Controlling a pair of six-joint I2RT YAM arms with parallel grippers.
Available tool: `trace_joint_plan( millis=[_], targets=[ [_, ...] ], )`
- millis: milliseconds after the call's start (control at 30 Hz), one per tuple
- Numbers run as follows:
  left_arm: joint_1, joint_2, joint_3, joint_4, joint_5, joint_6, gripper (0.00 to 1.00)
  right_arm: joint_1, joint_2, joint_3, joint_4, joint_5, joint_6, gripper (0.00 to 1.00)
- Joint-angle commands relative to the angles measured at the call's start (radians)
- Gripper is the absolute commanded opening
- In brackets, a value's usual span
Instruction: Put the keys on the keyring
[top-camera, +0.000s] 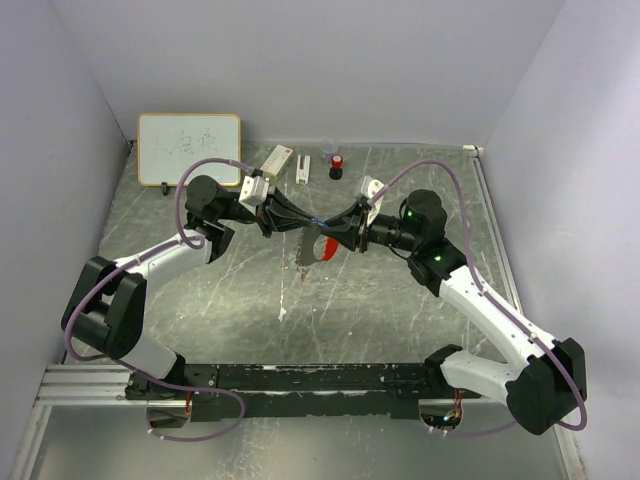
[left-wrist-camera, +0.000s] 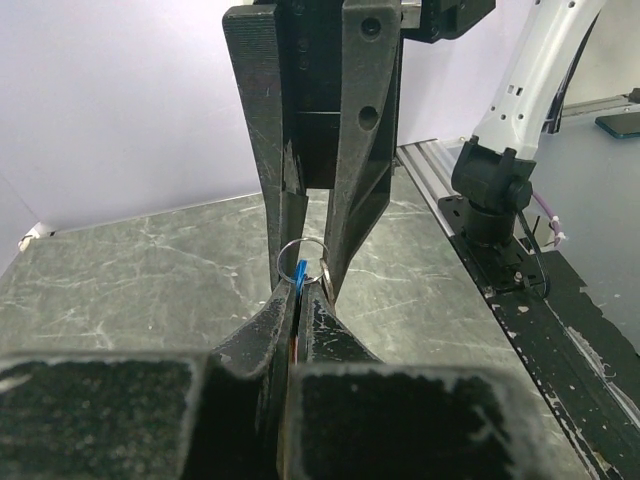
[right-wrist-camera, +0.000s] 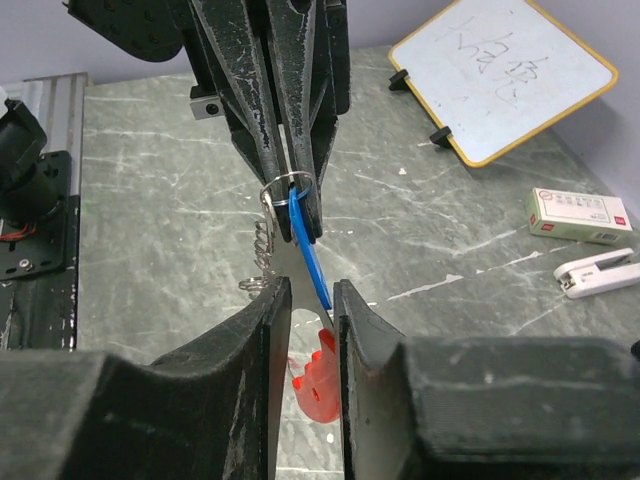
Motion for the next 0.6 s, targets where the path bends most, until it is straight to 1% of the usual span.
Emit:
trace_joint_plan(
  millis=[0, 67, 133, 267, 567],
  targets=[
    [0.0, 0.011, 0.043, 0.064, 0.034, -0.028, 0.07, -0.001, 0.005, 0.032, 0.045, -0.027, -0.008, 0.21],
    [0.0, 0.013, 0.043, 0.058, 0.036, -0.025, 0.07, -0.001, 0.006, 0.036, 0.046, -0.028, -0.008, 0.19],
    [-0.002, 0.015, 0.043, 0.044, 0.035, -0.016, 0.07, -0.001, 0.008, 0.04, 0.048, -0.03, -0.006, 0.14],
    [-0.003, 0.017, 0.046, 0.03, 0.038, -0.009, 0.07, -0.001, 0.014, 0.044, 0.05, -0.032, -0.005, 0.09],
    [-0.009, 0.028, 0.046, 0.03, 0.042, -0.01, 0.07, -0.001, 0.022, 0.046, 0.074, -0.048, 0.004, 0.07]
  ],
)
